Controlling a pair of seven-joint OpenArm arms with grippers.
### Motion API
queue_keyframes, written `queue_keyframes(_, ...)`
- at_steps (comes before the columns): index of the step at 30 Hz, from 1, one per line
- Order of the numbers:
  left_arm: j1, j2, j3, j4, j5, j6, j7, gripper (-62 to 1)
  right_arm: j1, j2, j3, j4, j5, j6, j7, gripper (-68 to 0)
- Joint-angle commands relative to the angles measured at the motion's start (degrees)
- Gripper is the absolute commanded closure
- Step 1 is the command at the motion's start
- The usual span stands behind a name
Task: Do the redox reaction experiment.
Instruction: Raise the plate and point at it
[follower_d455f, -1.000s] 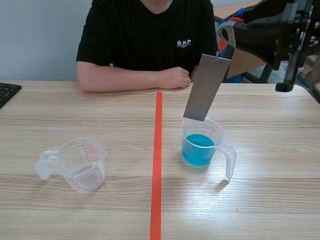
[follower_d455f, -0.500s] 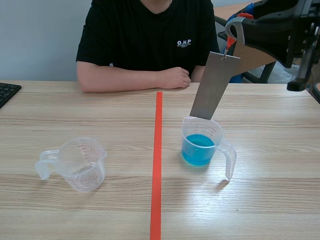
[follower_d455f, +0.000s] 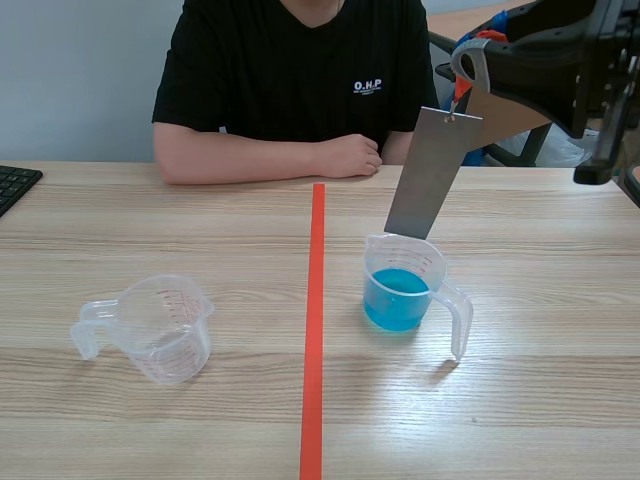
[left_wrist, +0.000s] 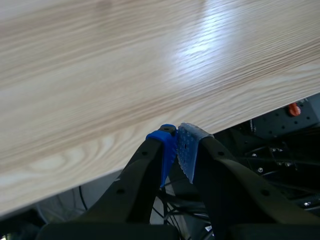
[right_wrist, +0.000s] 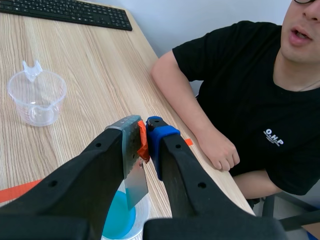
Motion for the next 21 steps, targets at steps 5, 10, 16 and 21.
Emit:
queue_keyframes(5, -7.0, -5.6, 0.6, 3.3, -0.5, -4.6, -1.0, -4.9, 0.7, 0.9, 0.9, 0.6, 0.6, 0.3, 0.7, -1.5)
queue_keyframes(10, -14.9, -10.2, 3.2, 5.2, -0.4, -7.4, -1.0, -4.9, 0.7, 0.8, 0.9, 0.6, 0.6, 0.3, 0.7, -1.5)
queue_keyframes(16, -24.5, -14.6, 8.9, 7.0, -0.5, -7.7, -1.1, -4.9, 0.7, 0.8, 0.9, 0.6, 0.6, 0.3, 0.7, -1.5)
queue_keyframes(21, -35.4, -15.4, 17.6, 7.0, -0.2, -7.3, 0.4, -4.9, 0.7, 0.8, 0.9, 0.6, 0.6, 0.3, 0.6, -1.5)
